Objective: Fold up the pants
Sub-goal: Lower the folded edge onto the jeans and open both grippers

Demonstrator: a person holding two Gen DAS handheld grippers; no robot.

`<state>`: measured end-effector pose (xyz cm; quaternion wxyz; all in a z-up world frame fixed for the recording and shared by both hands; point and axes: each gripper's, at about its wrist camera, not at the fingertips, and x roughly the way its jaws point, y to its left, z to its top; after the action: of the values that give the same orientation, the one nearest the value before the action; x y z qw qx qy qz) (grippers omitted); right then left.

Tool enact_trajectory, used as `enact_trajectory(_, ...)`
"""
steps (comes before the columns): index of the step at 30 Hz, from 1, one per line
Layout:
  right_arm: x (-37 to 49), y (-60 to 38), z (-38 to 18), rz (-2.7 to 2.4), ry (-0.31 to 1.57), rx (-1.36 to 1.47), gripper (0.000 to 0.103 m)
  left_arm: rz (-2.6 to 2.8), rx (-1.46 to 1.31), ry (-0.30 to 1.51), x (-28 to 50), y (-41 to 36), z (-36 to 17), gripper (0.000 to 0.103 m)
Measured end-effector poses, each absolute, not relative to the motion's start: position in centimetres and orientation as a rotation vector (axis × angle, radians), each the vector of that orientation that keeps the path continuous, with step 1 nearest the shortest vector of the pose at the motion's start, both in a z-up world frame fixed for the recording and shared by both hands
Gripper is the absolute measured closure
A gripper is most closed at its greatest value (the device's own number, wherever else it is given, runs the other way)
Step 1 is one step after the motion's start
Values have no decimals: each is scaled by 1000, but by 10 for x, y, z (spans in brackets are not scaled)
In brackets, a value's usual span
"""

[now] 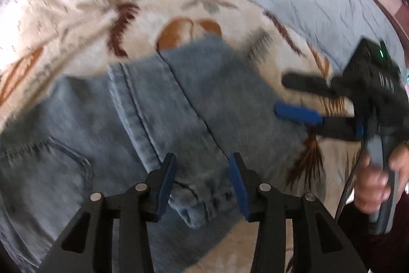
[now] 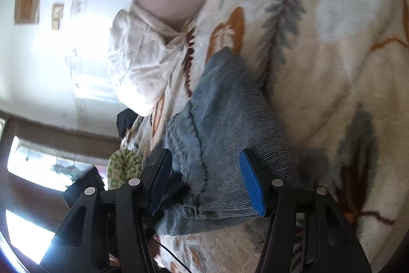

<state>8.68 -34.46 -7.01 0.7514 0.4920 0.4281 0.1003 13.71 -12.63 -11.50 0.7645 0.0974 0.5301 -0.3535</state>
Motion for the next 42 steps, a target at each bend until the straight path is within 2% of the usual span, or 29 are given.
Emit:
enact_trajectory(6,81,-351,-83,171,1035,1069,49,-790,246,1145,112,-127,-117,57)
enact_trajectory(21,76,-338,-85,155,1162,883,66,-757,248,1055,84,-123,-119,56)
enact_trajectory(27,74,-333,-78,153,1147,834,65,-692,123,1029,83,-111,-111,52)
enact_trajectory(29,72,-332,-71,160,1117,830,58,-665,73,989,77,-101,-101,45)
enact_trajectory(32,70,-328,-56,172,1053,783,53,-598,30,934,66,-80,-89,41)
enact_trajectory(35,70,-320,-47,213,1006,769,53,-523,-4,882,51,-51,-78,35)
enact_trajectory(37,72,-312,-44,228,991,753,53,-449,-4,848,41,-30,-73,29)
enact_trajectory(42,81,-277,-42,228,1003,647,53,-301,128,792,30,0,-62,28)
